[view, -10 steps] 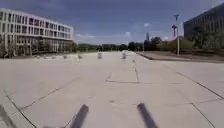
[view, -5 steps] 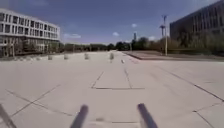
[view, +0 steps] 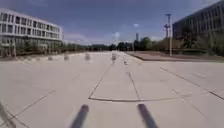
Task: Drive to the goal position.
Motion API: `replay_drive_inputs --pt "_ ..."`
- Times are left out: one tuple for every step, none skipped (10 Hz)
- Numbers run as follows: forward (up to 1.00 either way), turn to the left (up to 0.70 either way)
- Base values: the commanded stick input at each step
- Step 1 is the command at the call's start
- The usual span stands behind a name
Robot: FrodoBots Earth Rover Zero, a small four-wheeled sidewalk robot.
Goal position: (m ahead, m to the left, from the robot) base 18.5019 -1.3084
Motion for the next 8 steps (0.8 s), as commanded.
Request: replay_drive_inputs --pt "0.7 0.0" --pt "0.7 0.0" --pt "0.7 0.0" --pt "0.7 -0.35" --pt "0.7 -0.35" --pt "0.7 -0.13" --pt "0.7 0.0" --pt "0.7 0.0"
